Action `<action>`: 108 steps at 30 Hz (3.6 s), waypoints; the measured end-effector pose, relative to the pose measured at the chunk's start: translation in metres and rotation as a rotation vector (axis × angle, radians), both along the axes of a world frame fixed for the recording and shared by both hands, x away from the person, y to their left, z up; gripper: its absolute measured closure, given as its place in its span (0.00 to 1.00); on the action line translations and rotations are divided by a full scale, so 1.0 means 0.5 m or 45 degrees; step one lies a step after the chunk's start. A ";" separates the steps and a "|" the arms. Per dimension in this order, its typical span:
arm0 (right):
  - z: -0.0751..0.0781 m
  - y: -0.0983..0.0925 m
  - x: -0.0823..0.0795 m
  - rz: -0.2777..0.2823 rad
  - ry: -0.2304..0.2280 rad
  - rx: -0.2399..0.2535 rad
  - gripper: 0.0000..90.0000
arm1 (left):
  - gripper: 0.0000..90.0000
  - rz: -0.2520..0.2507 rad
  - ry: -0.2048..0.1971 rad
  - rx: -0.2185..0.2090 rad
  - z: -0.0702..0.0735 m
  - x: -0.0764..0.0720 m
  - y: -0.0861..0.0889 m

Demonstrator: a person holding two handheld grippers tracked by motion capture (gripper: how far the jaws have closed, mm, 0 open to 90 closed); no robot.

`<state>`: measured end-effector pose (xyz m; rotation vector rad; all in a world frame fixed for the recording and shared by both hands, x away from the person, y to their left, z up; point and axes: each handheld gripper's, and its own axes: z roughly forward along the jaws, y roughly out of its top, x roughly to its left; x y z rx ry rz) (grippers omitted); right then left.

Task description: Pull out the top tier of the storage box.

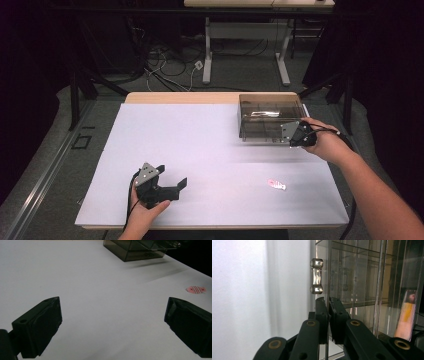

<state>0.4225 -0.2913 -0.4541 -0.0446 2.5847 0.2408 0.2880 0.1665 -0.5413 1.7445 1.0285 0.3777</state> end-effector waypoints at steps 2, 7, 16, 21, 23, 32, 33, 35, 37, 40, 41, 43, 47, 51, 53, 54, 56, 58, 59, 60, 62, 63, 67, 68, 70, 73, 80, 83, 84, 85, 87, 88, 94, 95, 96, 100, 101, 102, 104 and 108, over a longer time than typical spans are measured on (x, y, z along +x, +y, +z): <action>0.001 0.000 -0.001 -0.013 0.009 -0.010 0.95 | 0.01 0.000 0.001 0.000 0.000 0.000 0.000; -0.003 0.003 -0.004 -0.019 -0.012 0.028 0.92 | 0.01 0.000 0.001 0.000 0.000 0.000 0.000; -0.002 0.005 -0.014 -0.039 -0.028 0.073 0.87 | 0.01 0.000 0.000 0.000 0.000 0.000 0.000; -0.009 0.008 -0.019 -0.006 -0.066 0.120 0.84 | 0.01 0.000 0.001 0.000 0.000 -0.001 -0.001; -0.004 0.010 -0.024 -0.028 -0.037 0.079 0.82 | 0.01 0.000 0.001 0.000 0.000 0.000 -0.001; -0.001 0.005 -0.037 -0.054 -0.069 0.147 0.76 | 0.01 0.001 0.002 0.000 0.000 0.000 0.000; -0.002 0.004 -0.039 -0.061 -0.085 0.169 0.75 | 0.01 0.001 0.002 -0.001 0.000 0.000 0.000; 0.001 0.003 -0.042 -0.071 -0.072 0.160 0.73 | 0.01 0.002 0.002 -0.001 0.000 0.000 0.000; 0.002 0.003 -0.046 -0.073 -0.087 0.177 0.71 | 0.01 0.002 0.001 -0.001 0.000 0.000 0.000; 0.002 0.003 -0.050 -0.077 -0.096 0.195 0.69 | 0.01 0.002 0.003 -0.001 0.000 0.000 0.000; 0.001 0.002 -0.052 -0.076 -0.111 0.218 0.67 | 0.01 0.002 0.002 -0.001 0.000 0.000 0.000; 0.006 0.003 -0.056 -0.101 -0.102 0.198 0.65 | 0.01 0.002 0.003 -0.002 0.000 0.000 0.000; 0.009 0.005 -0.063 -0.105 -0.124 0.215 0.61 | 0.01 0.003 0.006 -0.001 -0.001 0.000 -0.001; 0.011 0.007 -0.069 -0.121 -0.137 0.241 0.58 | 0.01 0.003 0.006 -0.002 0.000 0.000 -0.001; 0.012 0.008 -0.071 -0.124 -0.137 0.260 0.57 | 0.01 0.004 0.005 -0.001 0.000 -0.001 0.000; 0.011 0.008 -0.075 -0.148 -0.136 0.273 0.56 | 0.01 0.003 0.007 -0.002 0.000 -0.001 0.000; 0.012 0.009 -0.076 -0.147 -0.141 0.283 0.55 | 0.01 0.004 0.007 -0.002 0.000 0.000 0.000; 0.013 0.010 -0.077 -0.141 -0.156 0.288 0.54 | 0.01 0.004 0.006 -0.002 0.000 0.000 0.000; 0.009 0.010 -0.078 -0.138 -0.162 0.327 0.53 | 0.01 0.003 0.006 -0.002 0.000 0.000 0.000; 0.012 0.010 -0.081 -0.161 -0.155 0.317 0.53 | 0.01 0.004 0.006 -0.001 0.000 0.000 0.000; 0.013 0.011 -0.085 -0.172 -0.161 0.342 0.52 | 0.01 0.004 0.007 -0.002 0.000 0.000 0.000; 0.012 0.011 -0.087 -0.181 -0.161 0.351 0.51 | 0.01 0.005 0.005 -0.001 -0.001 0.000 0.000; 0.012 0.011 -0.092 -0.202 -0.174 0.374 0.47 | 0.01 0.005 0.005 -0.002 -0.001 -0.001 0.000; 0.012 0.011 -0.093 -0.197 -0.198 0.375 0.47 | 0.01 0.005 0.006 0.001 0.000 -0.001 0.000; 0.011 0.011 -0.095 -0.209 -0.210 0.389 0.46 | 0.01 0.005 0.001 0.004 0.000 -0.001 0.002; 0.011 0.011 -0.099 -0.232 -0.224 0.426 0.44 | 0.01 0.008 0.002 0.001 0.000 -0.001 0.002; 0.011 0.010 -0.113 -0.336 -0.224 0.525 0.41 | 0.01 0.012 0.004 -0.003 0.000 -0.002 0.001; 0.010 0.010 -0.121 -0.354 -0.248 0.529 0.40 | 0.01 0.008 -0.002 0.003 0.000 -0.002 0.001; 0.010 0.010 -0.124 -0.365 -0.248 0.543 0.40 | 0.01 0.007 -0.001 0.004 0.000 -0.002 0.001; 0.010 0.010 -0.127 -0.373 -0.240 0.562 0.40 | 0.01 0.006 0.000 0.006 0.000 -0.002 0.001; 0.010 0.011 -0.132 -0.394 -0.232 0.570 0.37 | 0.01 0.009 0.000 -0.001 0.000 -0.002 0.001; 0.010 0.012 -0.135 -0.407 -0.250 0.574 0.35 | 0.01 0.010 0.000 -0.003 0.000 -0.003 0.001; 0.010 0.008 -0.146 -0.513 -0.192 0.675 0.30 | 0.01 0.010 0.004 -0.002 0.000 -0.003 0.001; 0.010 0.007 -0.148 -0.530 -0.189 0.687 0.29 | 0.01 0.010 -0.001 -0.003 0.000 -0.002 0.001; 0.010 0.005 -0.149 -0.544 -0.181 0.705 0.27 | 0.01 0.006 0.000 0.004 0.000 -0.002 0.001; 0.007 0.000 -0.153 -0.602 -0.133 0.785 0.24 | 0.01 0.004 0.001 0.008 0.000 -0.002 0.000; 0.007 -0.001 -0.155 -0.629 -0.123 0.802 0.22 | 0.01 0.004 0.003 0.003 0.000 -0.002 0.000; 0.006 -0.002 -0.155 -0.642 -0.106 0.818 0.21 | 0.02 0.003 0.001 0.008 0.000 -0.002 0.001; 0.004 -0.005 -0.155 -0.678 -0.080 0.843 0.17 | 0.01 0.003 0.000 0.008 0.000 -0.002 0.001; -0.003 -0.009 -0.160 -0.710 -0.068 0.888 0.16 | 0.01 0.005 0.001 0.005 0.000 -0.003 0.000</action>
